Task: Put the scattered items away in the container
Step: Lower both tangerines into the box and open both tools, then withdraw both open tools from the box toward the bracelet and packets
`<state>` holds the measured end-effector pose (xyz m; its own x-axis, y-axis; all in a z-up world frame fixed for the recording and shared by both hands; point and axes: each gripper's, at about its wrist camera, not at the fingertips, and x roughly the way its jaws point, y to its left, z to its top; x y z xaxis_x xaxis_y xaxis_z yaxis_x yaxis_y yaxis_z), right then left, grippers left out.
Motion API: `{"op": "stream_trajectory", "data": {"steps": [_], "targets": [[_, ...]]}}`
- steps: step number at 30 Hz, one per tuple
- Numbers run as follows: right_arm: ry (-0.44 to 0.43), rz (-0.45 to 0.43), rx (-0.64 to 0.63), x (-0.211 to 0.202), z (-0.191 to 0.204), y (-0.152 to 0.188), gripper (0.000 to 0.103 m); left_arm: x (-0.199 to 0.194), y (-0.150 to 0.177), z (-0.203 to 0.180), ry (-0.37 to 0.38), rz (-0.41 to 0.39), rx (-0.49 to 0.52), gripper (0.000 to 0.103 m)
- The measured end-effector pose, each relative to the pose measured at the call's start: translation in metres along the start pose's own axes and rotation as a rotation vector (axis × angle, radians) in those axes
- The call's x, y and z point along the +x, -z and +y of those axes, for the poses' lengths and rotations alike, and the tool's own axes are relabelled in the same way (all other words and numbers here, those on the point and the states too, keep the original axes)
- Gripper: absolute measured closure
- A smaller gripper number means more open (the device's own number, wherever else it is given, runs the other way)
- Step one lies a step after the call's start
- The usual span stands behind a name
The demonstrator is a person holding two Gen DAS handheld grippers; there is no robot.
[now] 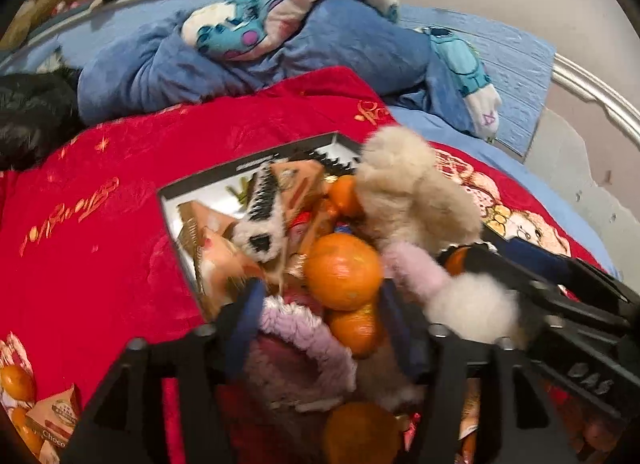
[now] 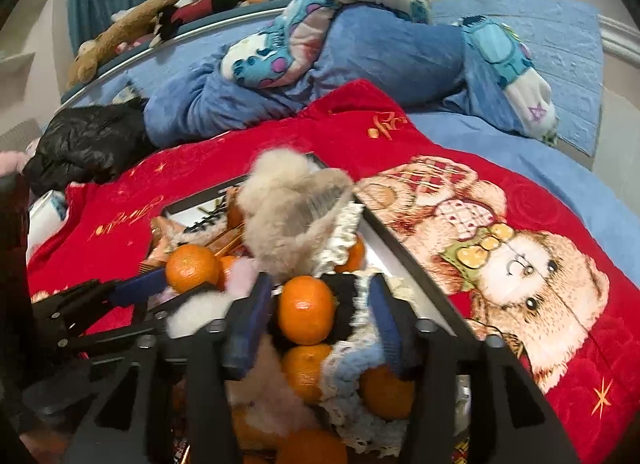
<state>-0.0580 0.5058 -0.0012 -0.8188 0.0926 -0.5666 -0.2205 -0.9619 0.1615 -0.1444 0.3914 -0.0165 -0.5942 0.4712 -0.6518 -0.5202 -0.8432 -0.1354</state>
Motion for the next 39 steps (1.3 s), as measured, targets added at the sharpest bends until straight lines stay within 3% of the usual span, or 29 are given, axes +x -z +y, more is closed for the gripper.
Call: {"op": "stream_trajectory", "data": {"steps": [1, 3, 4, 12, 22, 34, 39], "targets": [[-0.018, -0.013, 0.019, -0.003, -0.003, -0.001, 0.019, 0.001, 0.0, 0.003, 0.001, 0.006, -0.011, 0.02], [-0.063, -0.039, 0.055, -0.009, -0.008, -0.003, 0.0, -0.003, -0.001, 0.004, 0.011, -0.023, -0.006, 0.009], [-0.076, -0.053, 0.061, -0.012, -0.008, -0.004, 0.0, -0.005, -0.002, 0.003, 0.0, -0.032, 0.0, 0.0], [-0.079, -0.083, 0.016, -0.023, 0.006, -0.009, 0.0, -0.014, -0.004, 0.005, -0.001, -0.051, 0.0, 0.0], [-0.103, -0.122, 0.067, -0.039, 0.004, -0.013, 0.0, -0.044, -0.009, 0.024, -0.037, -0.084, -0.001, 0.0], [-0.156, -0.156, 0.095, -0.076, 0.032, 0.001, 0.0, -0.133, 0.015, 0.047, -0.144, -0.129, 0.019, 0.0], [-0.208, -0.16, 0.039, -0.091, 0.067, 0.01, 0.0, -0.182, 0.031, 0.071, -0.206, -0.161, -0.015, 0.0]]}}
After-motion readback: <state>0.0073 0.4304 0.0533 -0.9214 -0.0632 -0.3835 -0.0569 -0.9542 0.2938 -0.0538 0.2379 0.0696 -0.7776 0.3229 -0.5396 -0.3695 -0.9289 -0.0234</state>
